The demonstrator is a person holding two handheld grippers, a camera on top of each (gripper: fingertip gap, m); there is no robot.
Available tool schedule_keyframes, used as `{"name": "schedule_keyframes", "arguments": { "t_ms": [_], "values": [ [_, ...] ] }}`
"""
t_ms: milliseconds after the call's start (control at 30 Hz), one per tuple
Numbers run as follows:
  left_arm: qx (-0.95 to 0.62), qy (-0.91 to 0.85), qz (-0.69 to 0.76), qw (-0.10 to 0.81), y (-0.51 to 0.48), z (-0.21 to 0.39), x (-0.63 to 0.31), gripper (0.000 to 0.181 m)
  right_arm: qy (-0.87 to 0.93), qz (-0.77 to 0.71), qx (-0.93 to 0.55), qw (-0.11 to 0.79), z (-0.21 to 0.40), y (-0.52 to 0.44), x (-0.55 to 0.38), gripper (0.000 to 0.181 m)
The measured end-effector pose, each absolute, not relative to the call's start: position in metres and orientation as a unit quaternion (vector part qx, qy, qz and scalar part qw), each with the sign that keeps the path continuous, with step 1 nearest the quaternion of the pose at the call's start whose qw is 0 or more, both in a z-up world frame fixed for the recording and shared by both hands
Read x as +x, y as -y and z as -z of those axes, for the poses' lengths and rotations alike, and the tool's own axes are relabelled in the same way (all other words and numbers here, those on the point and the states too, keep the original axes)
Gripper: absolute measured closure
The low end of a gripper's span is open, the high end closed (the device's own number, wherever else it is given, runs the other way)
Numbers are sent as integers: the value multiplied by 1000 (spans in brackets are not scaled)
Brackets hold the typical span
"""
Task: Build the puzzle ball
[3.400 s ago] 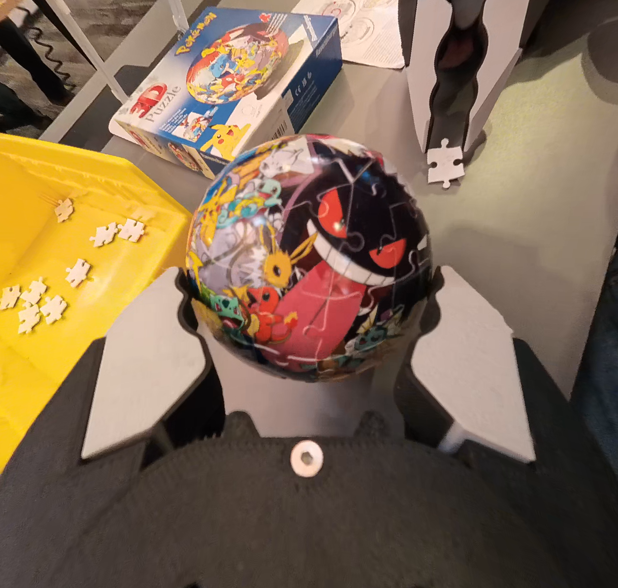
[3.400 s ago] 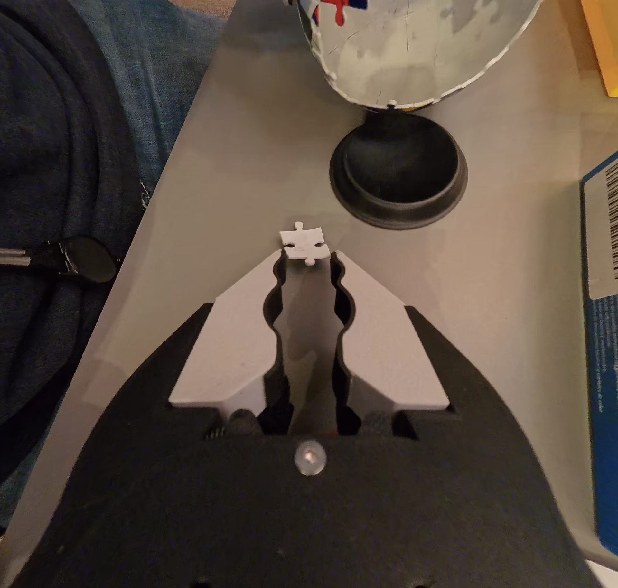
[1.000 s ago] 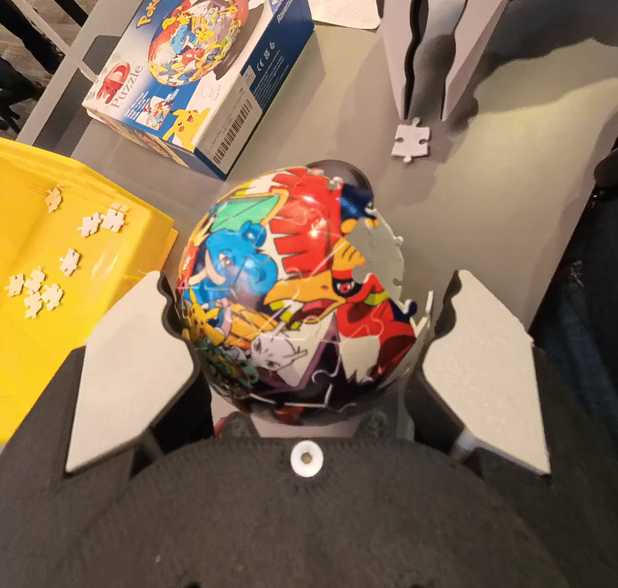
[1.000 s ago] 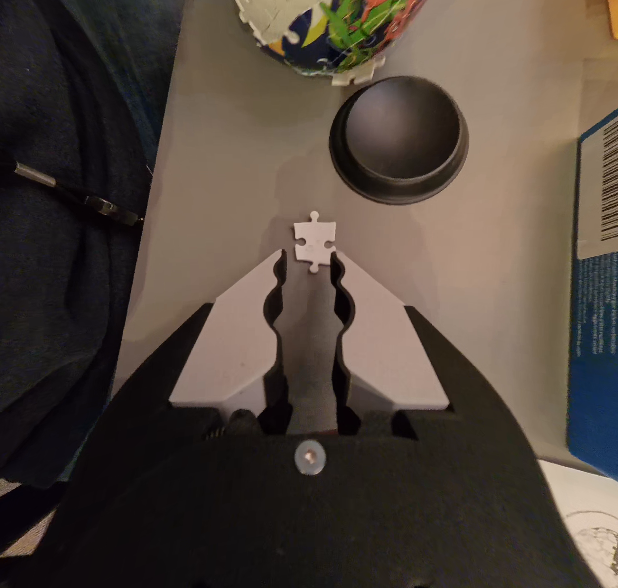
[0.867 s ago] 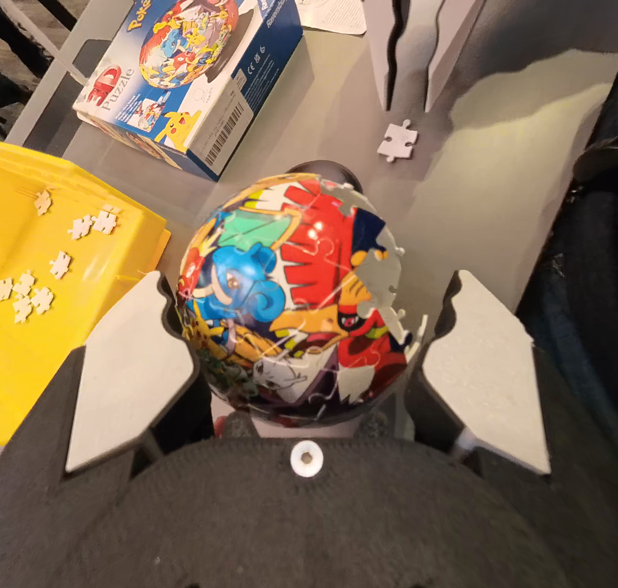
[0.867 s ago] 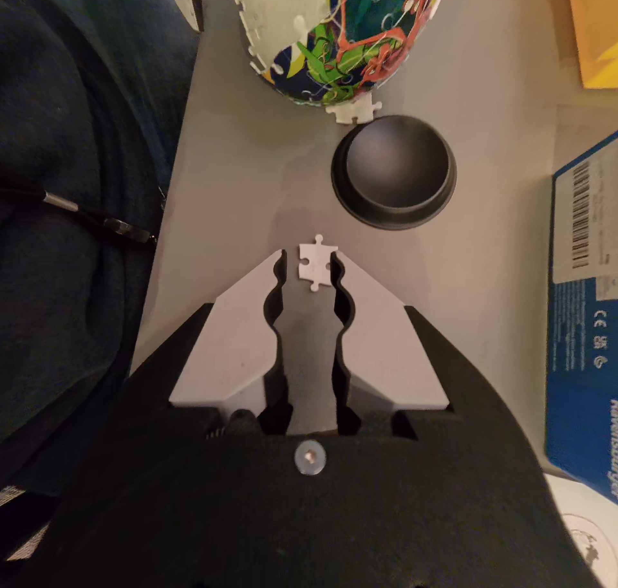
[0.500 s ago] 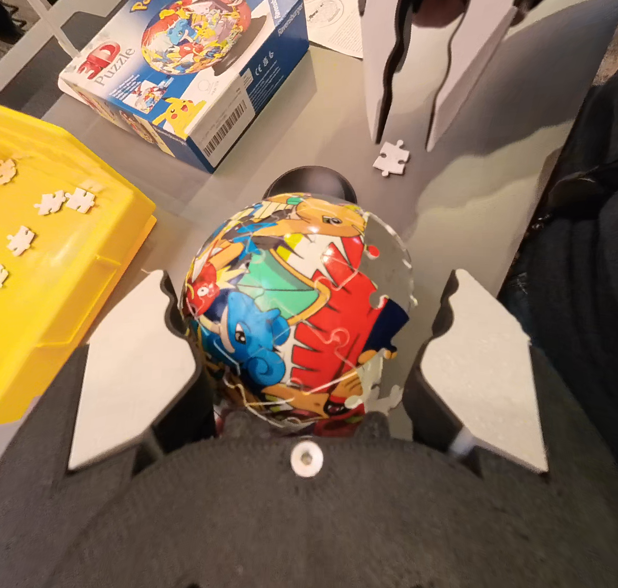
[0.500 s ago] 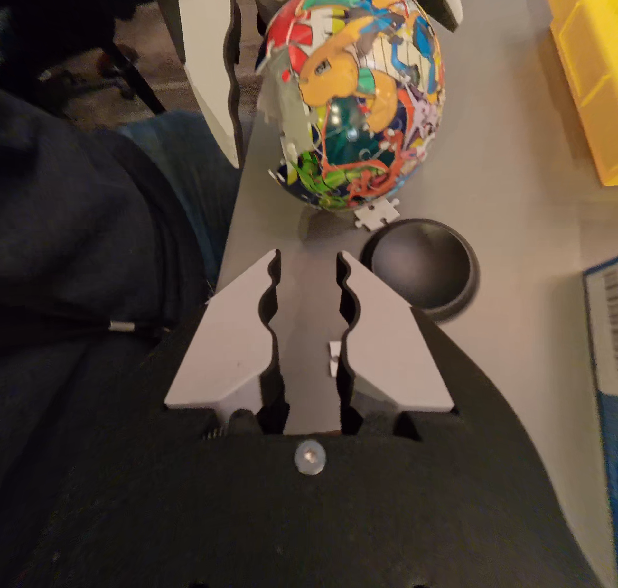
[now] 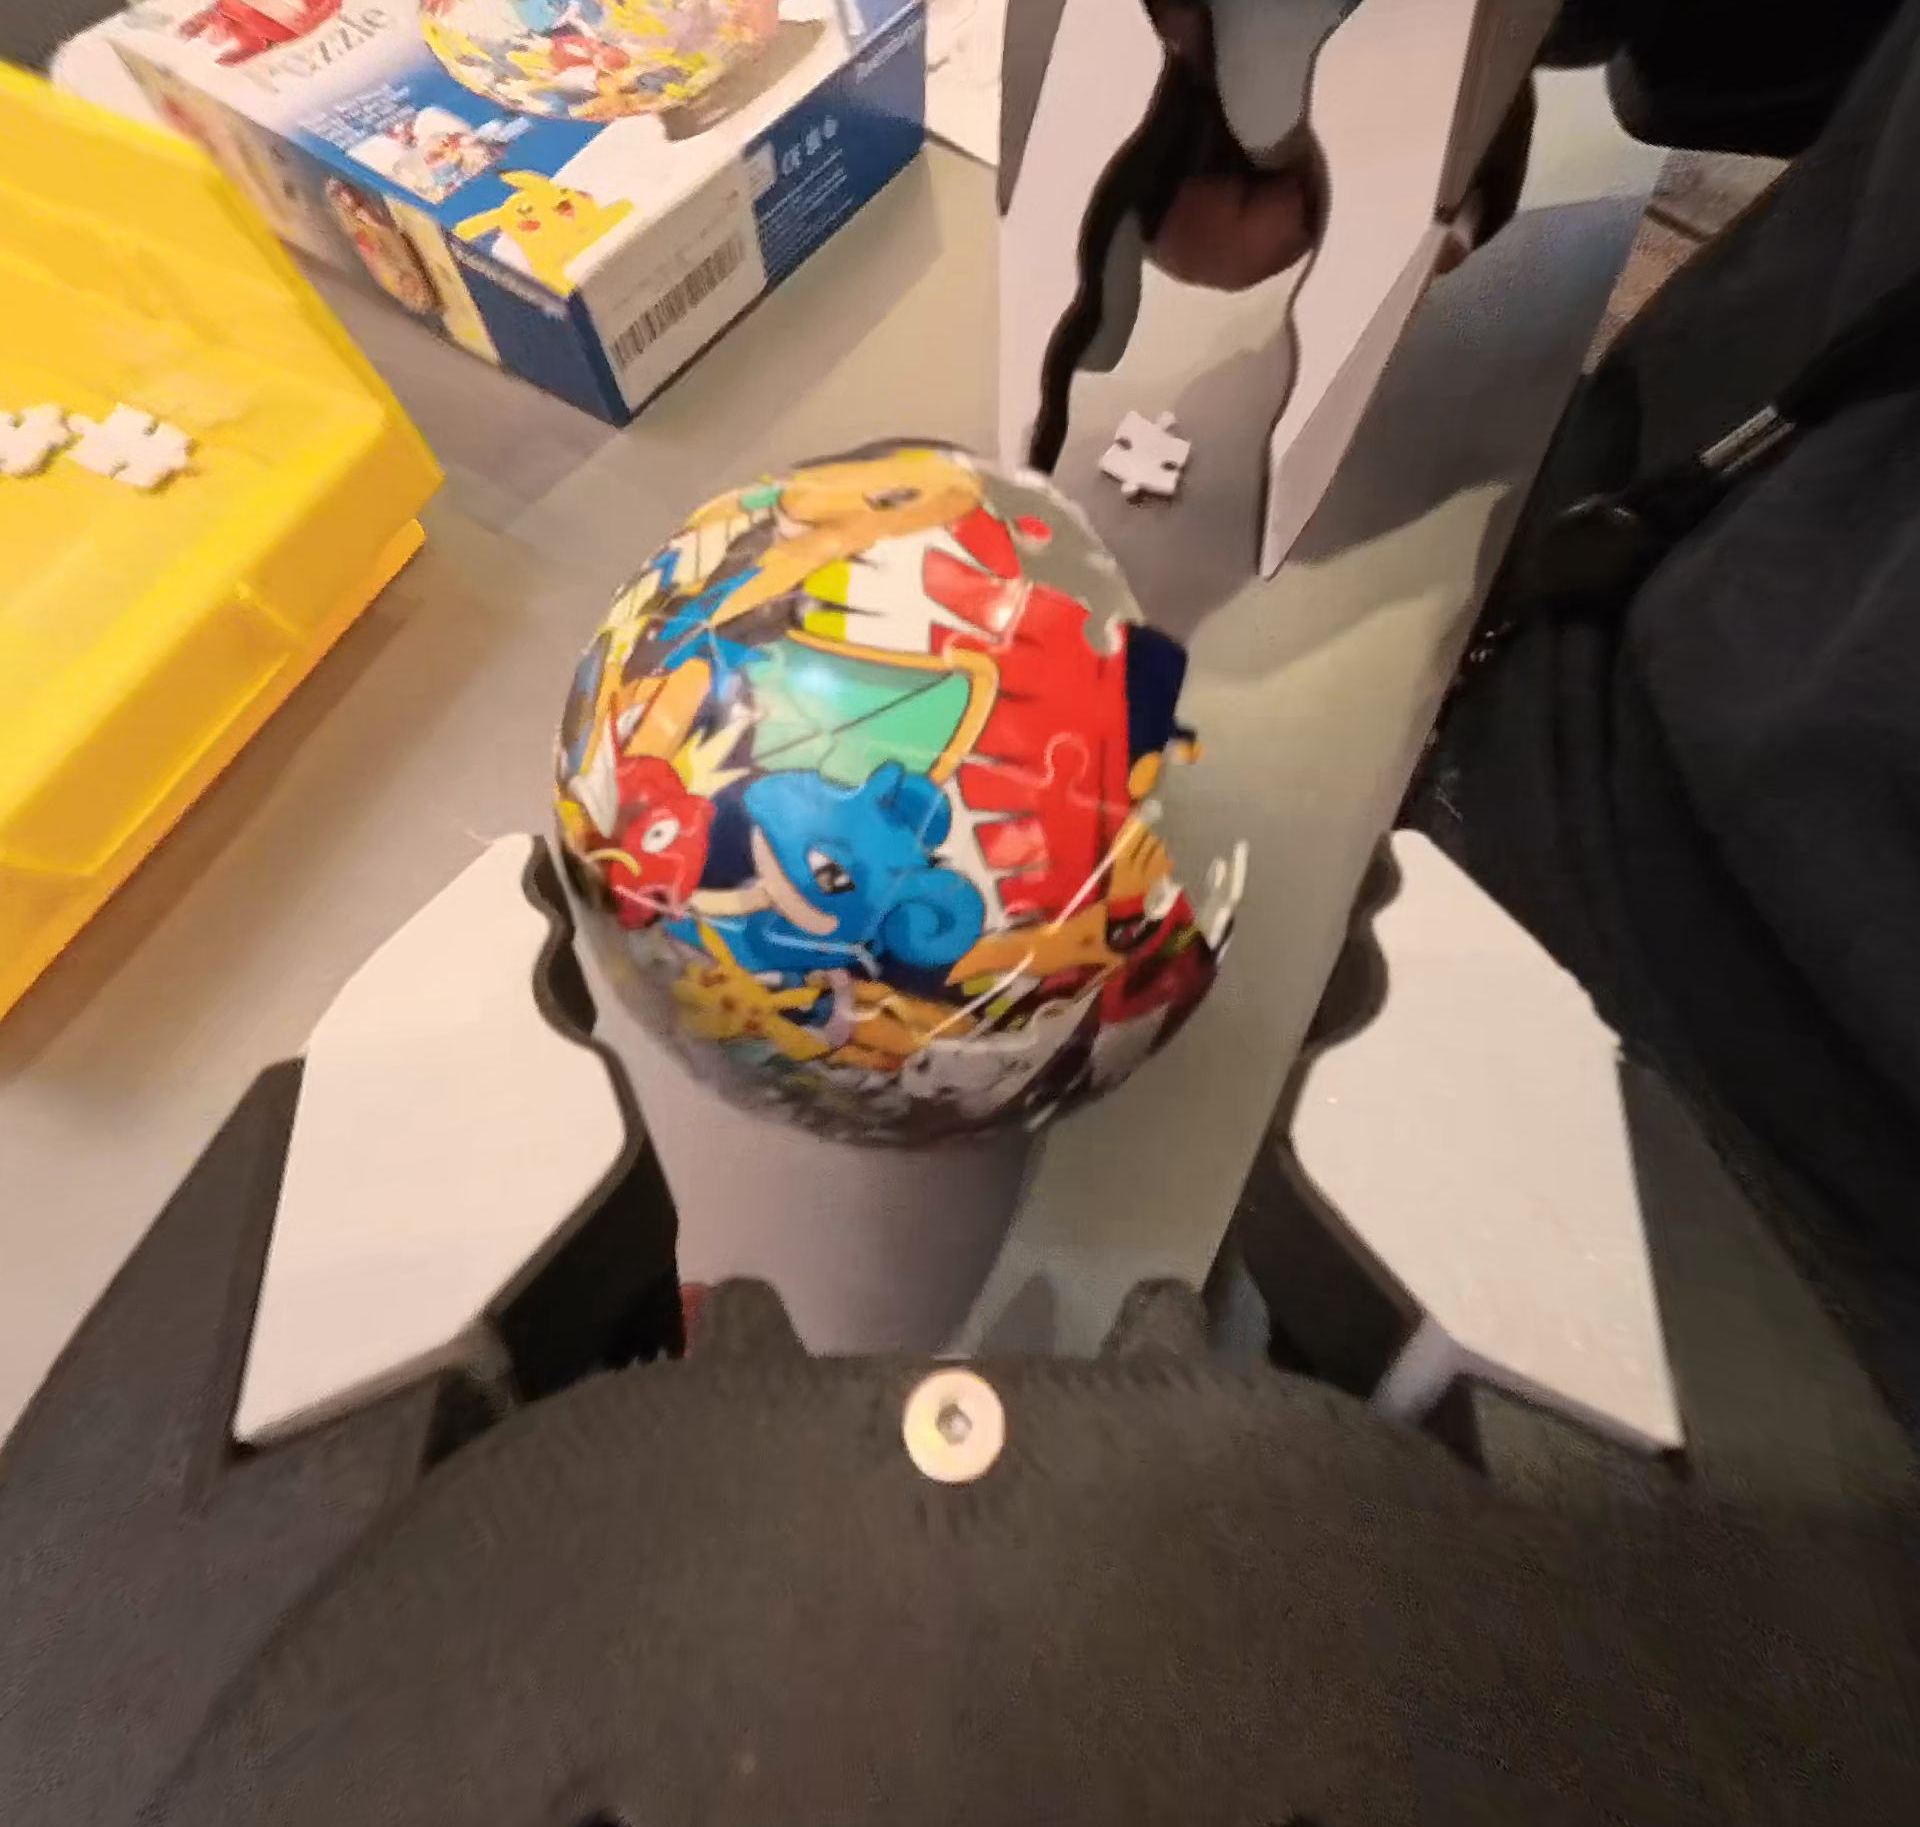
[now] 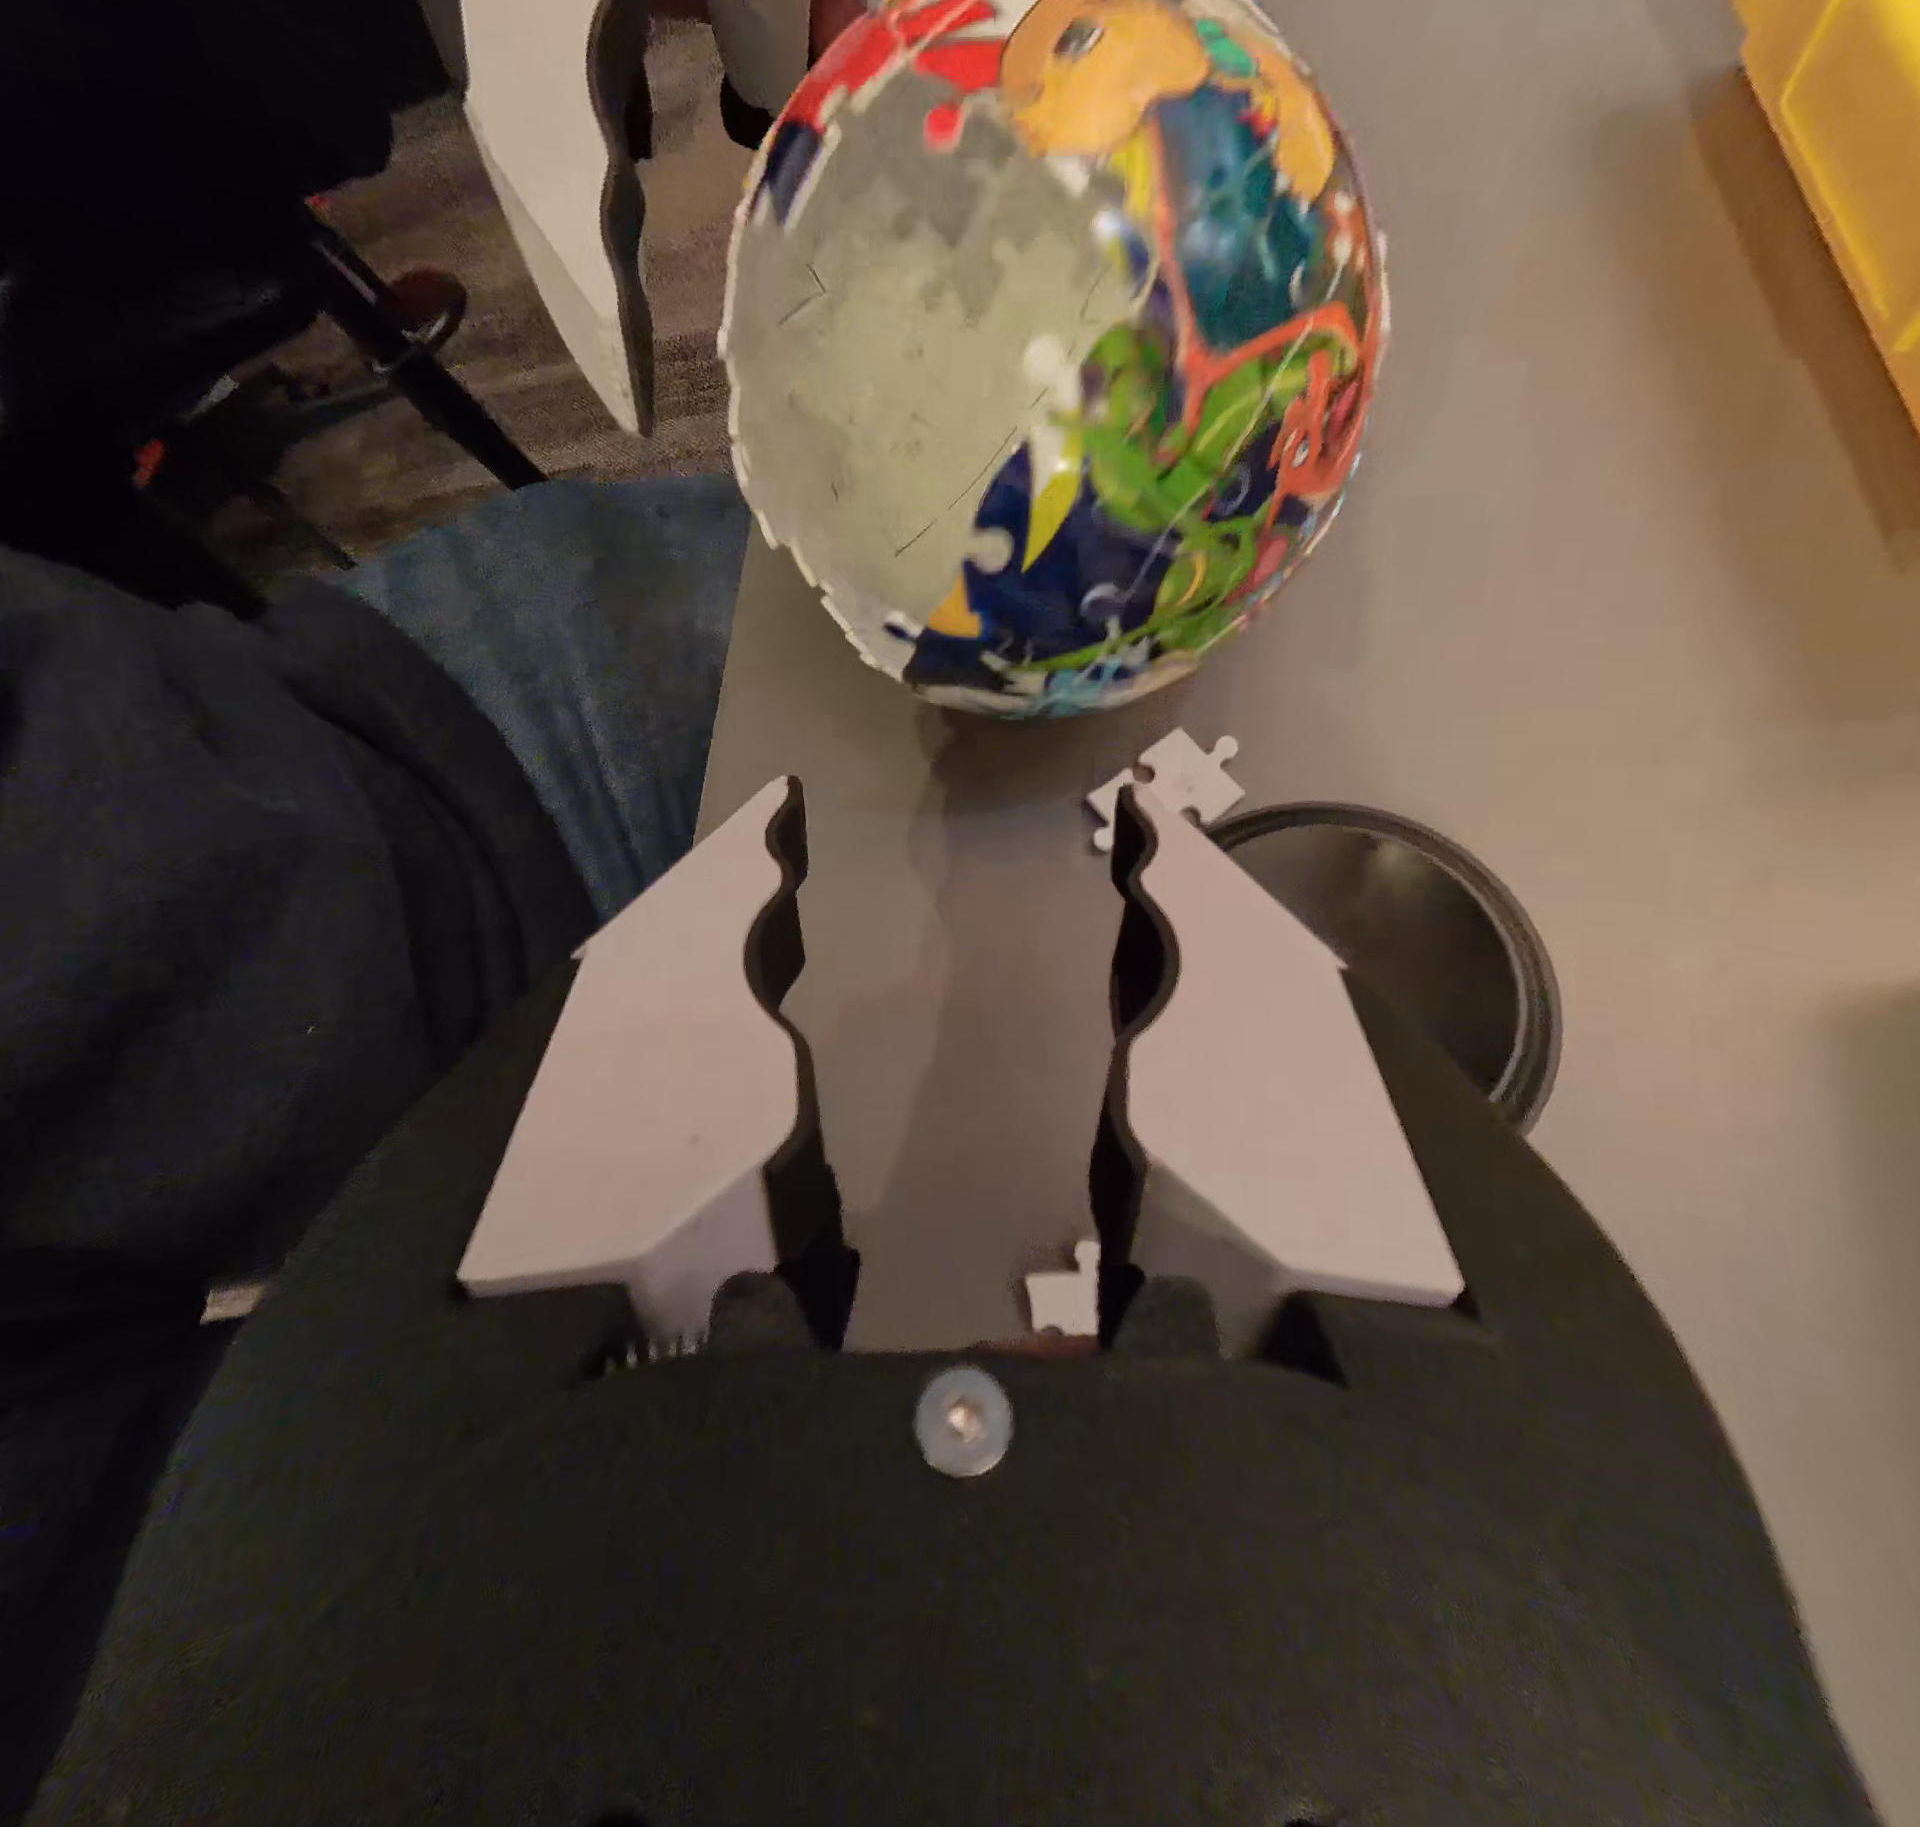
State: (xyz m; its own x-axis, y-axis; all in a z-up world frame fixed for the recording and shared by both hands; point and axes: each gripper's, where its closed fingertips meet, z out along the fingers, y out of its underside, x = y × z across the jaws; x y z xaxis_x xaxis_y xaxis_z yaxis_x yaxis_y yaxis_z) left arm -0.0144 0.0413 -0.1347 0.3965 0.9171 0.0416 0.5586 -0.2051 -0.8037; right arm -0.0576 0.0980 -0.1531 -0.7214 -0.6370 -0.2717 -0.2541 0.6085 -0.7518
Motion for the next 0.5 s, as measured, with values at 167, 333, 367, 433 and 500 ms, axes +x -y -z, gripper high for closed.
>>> {"name": "schedule_keyframes", "arguments": {
  "t_ms": [167,333,367,433,500],
  "values": [
    [-739,497,-229,394,-13,151,-4,43,-851,358,-249,292,153,-82,-52,119],
    [-734,501,-239,391,-4,164,-6,43,-853,348,-257,291,156,-65,-54,115],
    [-734,498,-244,392,-4,164,-7,45,-856,340,-266,285,159,-63,-55,112],
    [-734,496,-259,386,-2,165,-11,49,-858,336,-280,269,163,-57,-58,111],
    [-731,493,-266,391,-3,165,-15,50,-861,321,-294,264,169,-55,-58,110]
  ]
}}
